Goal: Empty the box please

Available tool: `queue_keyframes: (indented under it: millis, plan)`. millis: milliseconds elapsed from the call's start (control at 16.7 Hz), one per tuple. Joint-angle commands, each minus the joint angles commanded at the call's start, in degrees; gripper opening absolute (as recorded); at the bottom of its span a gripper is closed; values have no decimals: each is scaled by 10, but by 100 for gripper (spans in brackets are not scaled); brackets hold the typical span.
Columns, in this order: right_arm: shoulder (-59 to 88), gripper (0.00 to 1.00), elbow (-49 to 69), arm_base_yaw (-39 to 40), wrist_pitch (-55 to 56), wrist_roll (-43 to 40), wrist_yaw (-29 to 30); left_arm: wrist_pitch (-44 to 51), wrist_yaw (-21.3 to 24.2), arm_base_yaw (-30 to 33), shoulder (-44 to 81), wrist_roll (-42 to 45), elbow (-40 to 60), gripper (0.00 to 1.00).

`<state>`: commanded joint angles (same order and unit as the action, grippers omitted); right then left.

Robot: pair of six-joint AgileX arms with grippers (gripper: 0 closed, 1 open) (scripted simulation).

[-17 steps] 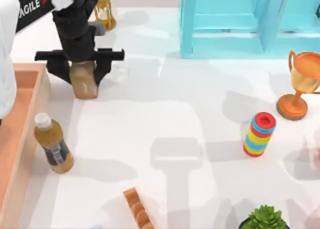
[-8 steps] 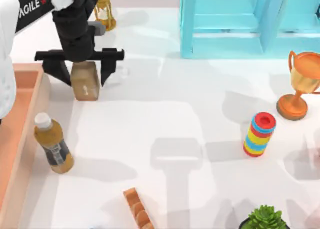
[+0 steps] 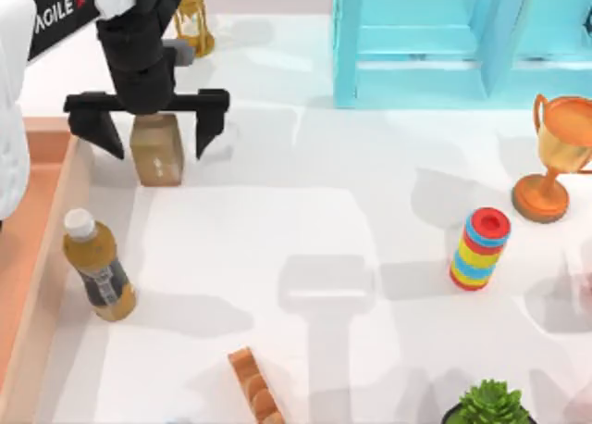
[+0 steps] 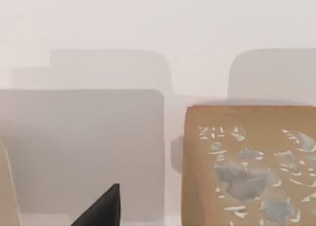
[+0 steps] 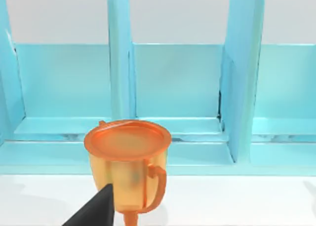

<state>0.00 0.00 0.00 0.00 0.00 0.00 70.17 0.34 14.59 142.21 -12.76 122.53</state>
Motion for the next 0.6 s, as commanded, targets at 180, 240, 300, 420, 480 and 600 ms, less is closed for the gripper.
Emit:
queue_keyframes:
  millis: [180,240,300,420,480,600]
  plan:
    - [0,100,0,0,0,0,0,5,-1,8,-4,-7,1,100]
    - [0,100,0,0,0,0,0,13,-3,15,-11,-16,4,100]
    - [0,100,0,0,0,0,0,25,-6,21,-19,-27,9,100]
    - [0,100,0,0,0,0,0,63,-11,32,-31,-46,27,100]
    - [0,100,0,0,0,0,0,85,-11,37,-32,-53,41,100]
    - [0,100,0,0,0,0,0,128,-8,44,-24,-56,81,100]
